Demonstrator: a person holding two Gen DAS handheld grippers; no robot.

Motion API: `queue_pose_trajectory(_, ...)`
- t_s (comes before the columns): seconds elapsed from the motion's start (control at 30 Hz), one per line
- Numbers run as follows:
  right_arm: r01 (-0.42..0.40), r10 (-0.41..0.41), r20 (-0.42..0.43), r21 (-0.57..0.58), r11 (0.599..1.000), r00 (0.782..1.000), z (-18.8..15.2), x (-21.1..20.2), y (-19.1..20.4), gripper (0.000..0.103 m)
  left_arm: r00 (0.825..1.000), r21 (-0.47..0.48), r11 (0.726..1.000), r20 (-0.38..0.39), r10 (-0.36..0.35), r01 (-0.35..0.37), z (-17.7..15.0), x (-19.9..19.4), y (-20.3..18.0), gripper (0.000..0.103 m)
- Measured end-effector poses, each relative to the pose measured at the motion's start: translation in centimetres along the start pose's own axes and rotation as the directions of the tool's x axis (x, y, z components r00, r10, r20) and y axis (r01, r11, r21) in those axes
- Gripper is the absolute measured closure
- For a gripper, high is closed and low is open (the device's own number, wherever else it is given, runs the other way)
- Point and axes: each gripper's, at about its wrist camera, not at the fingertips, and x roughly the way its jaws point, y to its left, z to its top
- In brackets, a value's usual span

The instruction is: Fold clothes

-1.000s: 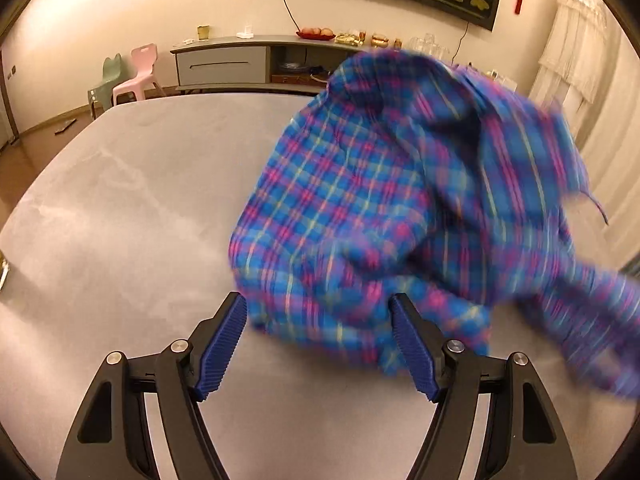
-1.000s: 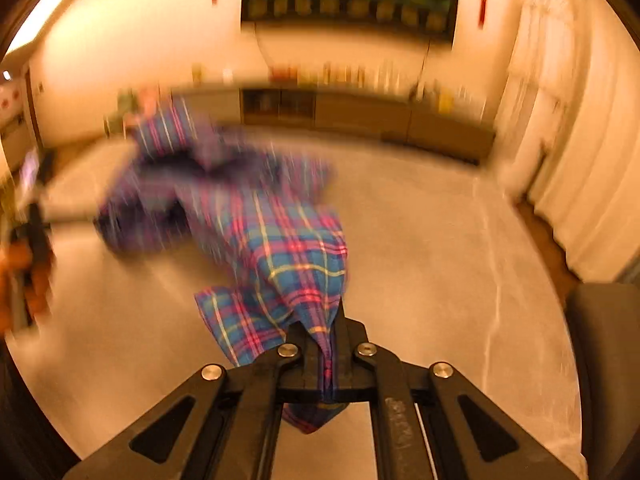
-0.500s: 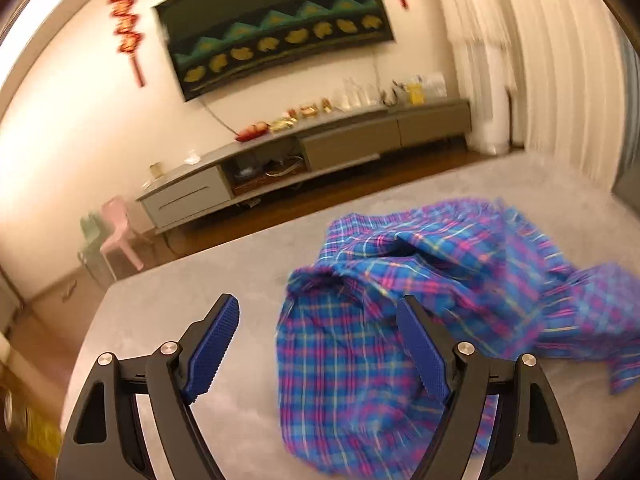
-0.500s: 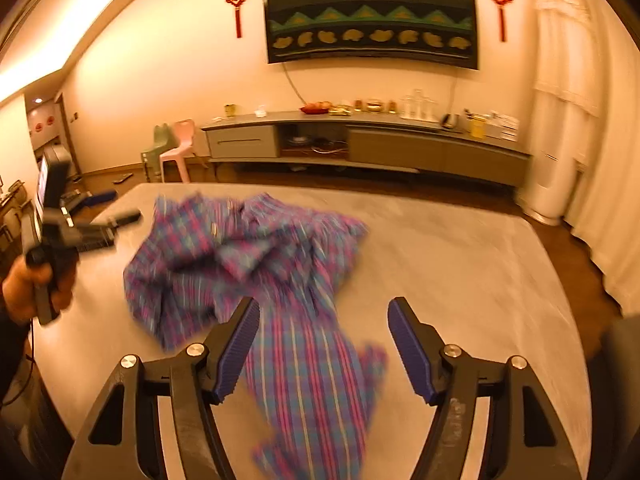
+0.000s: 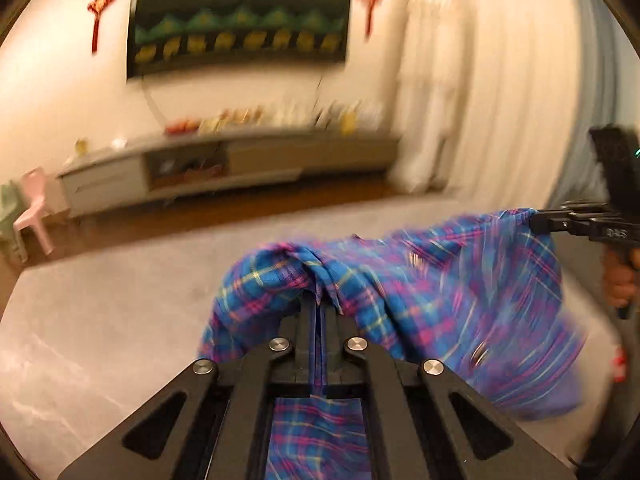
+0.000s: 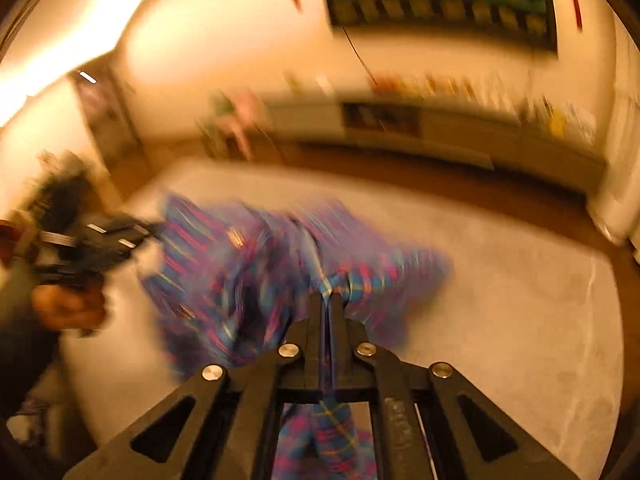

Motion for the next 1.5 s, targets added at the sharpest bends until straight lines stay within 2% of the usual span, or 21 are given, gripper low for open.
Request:
queue_pose_trajectory(0.1, -0.017, 0.014, 0.12, 0.024, 1.0, 0.993, 2.1, -7.2, 0.0, 0.101, 0.998, -0.152, 0.987, 0.046, -0.045, 0.051, 3.7, -4.4, 2.3, 0.103)
queue_pose_trajectory(0.23, 0.217, -0.218, -0.005, 0.118, 0.969, 0.976, 3.0, -2.7, -5.0, 0.1, 0.987, -0.319, 0.947, -0.159, -0.013, -0.039, 4.4, 2.8, 5.7, 0.1)
queue_pose_trajectory(0.27, 0.286, -0.274, -0.099, 0.131, 0.949, 0.957, 1.7, 0.3, -6.9, 0.1, 0.968, -0.314, 0.944, -0.249, 0.023, -0.103, 2.8, 5.5, 6.4, 0.099)
queue_pose_trajectory(0.33, 0.418, -0.367, -0.305, 0.123, 0.9, 0.879, -2.4, 6.5, -10.2, 0.095, 0.925, -0.302, 0.934, -0.374, 0.069, -0.192, -1.0, 8.9, 7.5, 0.099)
queue_pose_trajectory(0.37, 0.47, -0.412, -0.347, 0.098, 0.877, 0.842, -4.3, 7.4, -10.4, 0.095, 0.911, -0.306, 0.928, -0.405, 0.075, -0.212, -3.0, 9.4, 7.9, 0.099)
queue_pose_trajectory(0.4, 0.496, -0.436, -0.366, 0.086, 0.864, 0.822, -6.0, 7.7, -10.3, 0.093, 0.919, -0.337, 0.924, -0.393, 0.035, -0.179, -4.8, 8.6, 8.2, 0.099)
queue_pose_trajectory(0.47, 0.442, -0.393, -0.289, 0.129, 0.888, 0.873, -8.8, 5.6, -7.9, 0.07, 0.932, -0.366, 0.92, -0.362, -0.003, -0.14, -6.8, 6.7, 8.9, 0.093)
queue_pose_trajectory(0.5, 0.45, -0.412, -0.249, 0.116, 0.886, 0.876, -9.9, 4.3, -5.9, 0.058, 0.936, -0.365, 0.921, -0.353, 0.0, -0.138, -7.4, 5.9, 9.3, 0.091)
queue_pose_trajectory(0.57, 0.43, -0.411, -0.183, 0.084, 0.899, 0.893, -10.9, 3.2, -1.6, 0.056, 0.94, -0.348, 0.923, -0.34, 0.039, -0.164, -8.0, 4.7, 10.3, 0.089)
queue_pose_trajectory(0.7, 0.237, -0.247, -0.113, -0.094, 0.967, 0.962, -11.6, 3.8, 10.6, 0.034, 0.954, -0.387, 0.907, -0.295, 0.05, -0.168, -8.6, 3.0, 10.7, 0.085)
queue_pose_trajectory(0.77, 0.16, -0.192, -0.122, -0.229, 0.96, 0.974, -12.2, 6.5, 16.1, 0.032, 0.955, -0.378, 0.91, -0.291, 0.056, -0.169, -9.1, 2.9, 9.9, 0.085)
queue_pose_trajectory(0.87, 0.16, -0.248, -0.172, -0.409, 0.898, 0.953, -13.9, 11.6, 20.0, 0.032, 0.955, -0.311, 0.933, -0.285, 0.087, -0.178, -10.2, 1.2, 8.4, 0.084)
queue_pose_trajectory(0.9, 0.165, -0.234, -0.165, -0.351, 0.922, 0.958, -13.1, 11.0, 18.4, 0.034, 0.956, -0.281, 0.942, -0.276, 0.102, -0.182, -10.2, 0.8, 8.0, 0.084)
queue_pose_trajectory(0.97, 0.172, -0.209, -0.148, -0.229, 0.958, 0.967, -11.5, 9.7, 15.4, 0.099, 0.958, -0.219, 0.957, -0.255, 0.131, -0.19, -10.2, 0.0, 7.0, 0.081)
queue_pose_trajectory(1.0, 0.173, -0.197, -0.138, -0.167, 0.971, 0.971, -10.6, 9.1, 13.8, 0.101, 0.961, -0.184, 0.964, -0.238, 0.144, -0.19, -10.0, 0.0, 6.5, 0.077)
queue_pose_trajectory(1.13, 0.195, -0.185, -0.075, 0.159, 0.968, 0.98, -7.6, 5.5, 4.9, 0.101, 0.97, -0.065, 0.985, -0.192, 0.146, -0.161, -9.1, 1.7, 4.2, 0.066)
queue_pose_trajectory(1.2, 0.295, -0.269, -0.133, 0.251, 0.922, 0.954, -8.3, 5.3, -0.9, 0.101, 0.97, -0.017, 0.989, -0.2, 0.141, -0.148, -9.2, 3.3, 3.0, 0.065)
queue_pose_trajectory(1.3, 0.364, -0.286, -0.262, 0.334, 0.869, 0.922, -12.1, 6.1, -6.4, 0.095, 0.964, 0.11, 0.983, -0.208, 0.168, -0.147, -10.1, 5.2, 0.4, 0.065)
queue_pose_trajectory(1.33, 0.378, -0.286, -0.288, 0.348, 0.858, 0.914, -13.2, 6.1, -7.6, 0.081, 0.962, 0.151, 0.978, -0.209, 0.174, -0.144, -10.5, 5.6, -0.4, 0.065)
queue_pose_trajectory(1.4, 0.354, -0.284, -0.242, 0.332, 0.875, 0.928, -15.0, 4.1, -6.2, 0.053, 0.965, 0.227, 0.966, -0.202, 0.17, -0.123, -10.9, 6.1, -1.9, 0.065)
queue_pose_trajectory(1.5, 0.358, -0.321, -0.181, 0.237, 0.903, 0.93, -15.2, 1.2, -3.6, 0.05, 0.964, 0.389, 0.913, -0.173, 0.201, -0.121, -11.5, 7.0, -3.9, 0.064)
